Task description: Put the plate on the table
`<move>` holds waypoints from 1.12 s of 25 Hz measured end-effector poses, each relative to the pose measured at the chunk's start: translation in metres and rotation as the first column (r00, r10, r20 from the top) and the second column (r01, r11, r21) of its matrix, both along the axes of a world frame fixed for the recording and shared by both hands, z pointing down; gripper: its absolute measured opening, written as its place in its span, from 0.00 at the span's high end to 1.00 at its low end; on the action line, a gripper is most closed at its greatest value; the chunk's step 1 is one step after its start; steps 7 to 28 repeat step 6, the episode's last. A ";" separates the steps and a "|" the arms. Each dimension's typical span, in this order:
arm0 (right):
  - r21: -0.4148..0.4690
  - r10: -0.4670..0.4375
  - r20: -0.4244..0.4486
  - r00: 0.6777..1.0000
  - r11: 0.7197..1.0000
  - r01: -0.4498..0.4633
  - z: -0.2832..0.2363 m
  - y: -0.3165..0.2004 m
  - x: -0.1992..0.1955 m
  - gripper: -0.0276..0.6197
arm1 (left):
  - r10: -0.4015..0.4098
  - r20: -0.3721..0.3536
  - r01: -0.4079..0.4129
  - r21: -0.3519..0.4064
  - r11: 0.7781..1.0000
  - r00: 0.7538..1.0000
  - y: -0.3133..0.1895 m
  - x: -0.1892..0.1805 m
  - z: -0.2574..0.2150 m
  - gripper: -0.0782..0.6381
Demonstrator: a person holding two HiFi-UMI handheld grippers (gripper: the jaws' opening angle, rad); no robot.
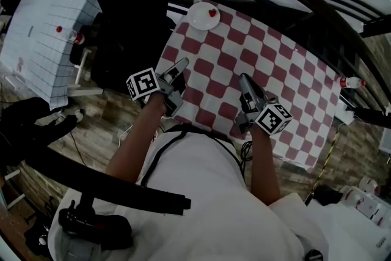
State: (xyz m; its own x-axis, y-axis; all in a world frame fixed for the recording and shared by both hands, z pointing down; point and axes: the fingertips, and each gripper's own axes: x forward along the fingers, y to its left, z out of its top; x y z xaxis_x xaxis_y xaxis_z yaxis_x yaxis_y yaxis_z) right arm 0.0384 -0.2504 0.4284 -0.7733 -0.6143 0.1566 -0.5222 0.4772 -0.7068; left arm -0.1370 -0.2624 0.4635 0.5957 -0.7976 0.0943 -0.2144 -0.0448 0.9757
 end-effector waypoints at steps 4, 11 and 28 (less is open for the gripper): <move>0.017 0.004 -0.002 1.000 1.000 -0.004 -0.009 0.011 -0.003 0.95 | 0.023 0.033 -0.022 -0.012 1.000 0.999 0.020 -0.008 0.001 0.88; 0.023 0.003 -0.003 1.000 1.000 -0.003 -0.013 0.016 -0.006 0.95 | 0.031 0.035 -0.030 -0.010 0.999 0.999 0.027 -0.011 0.000 0.88; 0.023 0.003 -0.003 1.000 1.000 -0.003 -0.013 0.016 -0.006 0.95 | 0.031 0.035 -0.030 -0.010 0.999 0.999 0.027 -0.011 0.000 0.88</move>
